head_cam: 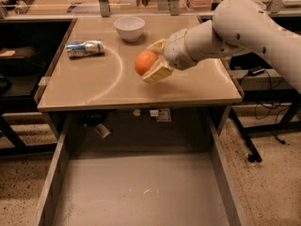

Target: Pick orange from top drawer and place on counter

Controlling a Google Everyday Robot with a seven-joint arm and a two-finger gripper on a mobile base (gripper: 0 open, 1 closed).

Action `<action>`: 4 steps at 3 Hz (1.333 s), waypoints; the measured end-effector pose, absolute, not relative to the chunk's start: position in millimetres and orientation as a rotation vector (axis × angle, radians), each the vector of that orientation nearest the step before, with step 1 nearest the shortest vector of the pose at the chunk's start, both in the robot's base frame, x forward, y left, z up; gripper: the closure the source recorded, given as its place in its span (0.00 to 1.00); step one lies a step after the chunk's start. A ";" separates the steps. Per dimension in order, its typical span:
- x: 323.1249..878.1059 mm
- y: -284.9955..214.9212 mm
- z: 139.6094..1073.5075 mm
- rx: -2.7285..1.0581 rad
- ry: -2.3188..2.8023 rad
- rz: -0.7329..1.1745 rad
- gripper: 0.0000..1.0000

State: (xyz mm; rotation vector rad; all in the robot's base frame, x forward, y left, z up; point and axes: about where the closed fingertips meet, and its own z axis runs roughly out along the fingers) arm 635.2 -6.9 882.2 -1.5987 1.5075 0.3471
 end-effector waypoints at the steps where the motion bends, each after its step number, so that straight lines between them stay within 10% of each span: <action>1: 666.5 -32.8 912.9 -1.444 1.589 0.213 1.00; 4: 668.5 -46.6 853.5 -1.318 1.867 0.186 1.00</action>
Offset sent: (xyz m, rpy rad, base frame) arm 0.0160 -0.0632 -0.0221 -0.0219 0.1028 -0.4822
